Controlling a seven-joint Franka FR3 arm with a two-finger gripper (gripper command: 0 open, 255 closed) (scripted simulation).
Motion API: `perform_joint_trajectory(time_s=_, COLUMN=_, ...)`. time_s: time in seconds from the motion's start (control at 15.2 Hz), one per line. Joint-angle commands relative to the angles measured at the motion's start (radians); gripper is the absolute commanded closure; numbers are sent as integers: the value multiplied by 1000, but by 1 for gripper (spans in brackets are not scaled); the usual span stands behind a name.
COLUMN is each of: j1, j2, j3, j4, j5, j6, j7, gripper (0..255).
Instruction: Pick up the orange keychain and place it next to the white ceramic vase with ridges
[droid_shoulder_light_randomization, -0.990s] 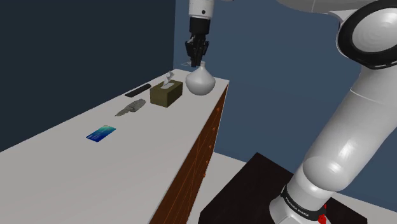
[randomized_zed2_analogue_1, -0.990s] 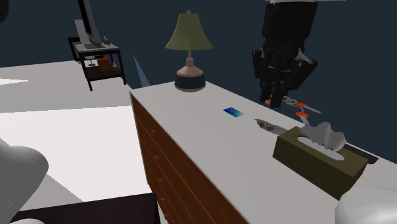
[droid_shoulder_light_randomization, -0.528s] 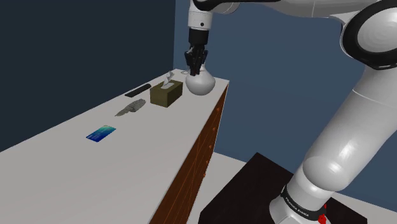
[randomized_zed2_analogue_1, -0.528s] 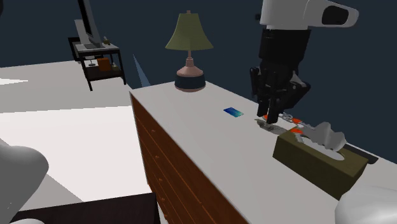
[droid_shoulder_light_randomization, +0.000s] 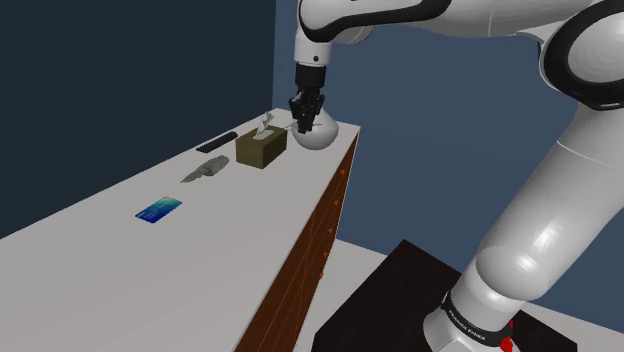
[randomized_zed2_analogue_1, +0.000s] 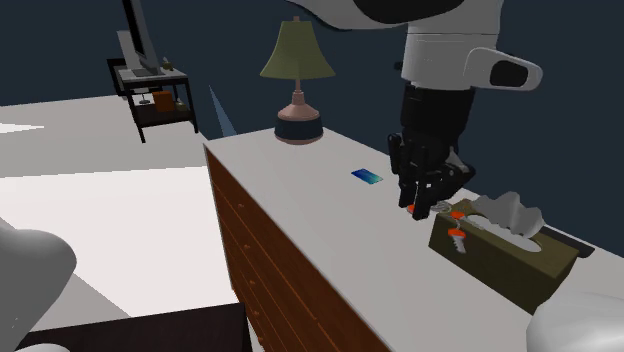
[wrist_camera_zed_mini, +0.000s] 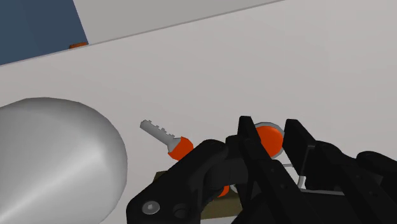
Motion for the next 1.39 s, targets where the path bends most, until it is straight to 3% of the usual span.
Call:
perform_joint_trajectory(time_s=0.0, j1=0, j2=4, j3=0, j4=-25, j5=-1, j6=30, j7=-1, gripper=255)
perform_joint_trajectory(time_s=1.32, j1=1, j2=46, j3=2, j4=-248, j5=-9, j6=294, j7=7, gripper=255)
